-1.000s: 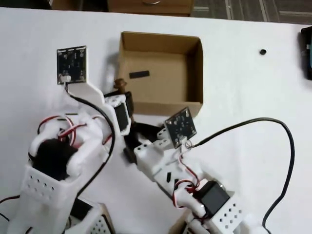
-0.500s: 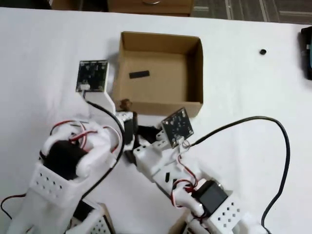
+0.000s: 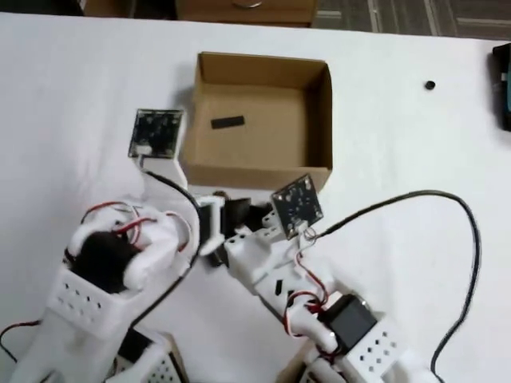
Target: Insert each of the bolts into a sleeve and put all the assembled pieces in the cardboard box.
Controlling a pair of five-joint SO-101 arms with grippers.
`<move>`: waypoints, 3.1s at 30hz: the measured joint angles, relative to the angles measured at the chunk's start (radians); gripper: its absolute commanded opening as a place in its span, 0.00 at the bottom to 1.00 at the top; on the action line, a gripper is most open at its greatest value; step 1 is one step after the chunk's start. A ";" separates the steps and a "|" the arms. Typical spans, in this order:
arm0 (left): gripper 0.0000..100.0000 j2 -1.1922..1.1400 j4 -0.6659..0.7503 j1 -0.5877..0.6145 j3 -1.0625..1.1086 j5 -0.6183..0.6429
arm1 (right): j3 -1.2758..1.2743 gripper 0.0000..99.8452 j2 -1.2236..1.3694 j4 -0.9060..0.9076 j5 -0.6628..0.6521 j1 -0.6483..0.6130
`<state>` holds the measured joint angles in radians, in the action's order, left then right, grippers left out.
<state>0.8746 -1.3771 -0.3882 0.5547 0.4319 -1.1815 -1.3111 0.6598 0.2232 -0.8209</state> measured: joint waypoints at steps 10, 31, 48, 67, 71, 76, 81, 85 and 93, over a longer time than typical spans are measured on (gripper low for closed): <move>0.52 -0.009 0.031 0.110 -0.115 -0.008 | 0.000 0.02 0.002 -0.002 -0.002 0.057; 0.03 -0.009 0.021 0.477 -0.172 -0.218 | 0.064 0.02 0.002 0.229 -0.002 0.419; 0.02 -0.009 0.569 0.574 0.694 -0.399 | 1.039 0.02 1.008 0.606 -0.144 0.514; 0.02 -0.009 0.740 0.575 0.848 -0.399 | 2.042 0.02 2.008 0.830 -0.293 0.663; 0.02 -0.009 0.767 0.575 0.864 -0.399 | 2.099 0.02 2.108 0.830 -0.293 0.666; 0.02 -0.009 0.796 0.575 0.876 -0.399 | 2.157 0.03 2.206 0.830 -0.293 0.664; 0.02 -0.009 0.796 0.575 0.876 -0.399 | 2.188 0.16 2.251 0.832 -0.293 0.663; 0.02 -0.009 0.796 0.575 0.876 -0.399 | 2.191 0.21 2.252 0.844 -0.293 0.663; 0.02 -0.009 0.796 0.575 0.876 -0.399 | 2.269 0.21 2.252 0.931 -0.295 0.661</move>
<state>0.8654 -0.5808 0.1872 1.4308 0.0330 1.0879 0.9413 1.5911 -0.0713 -0.1596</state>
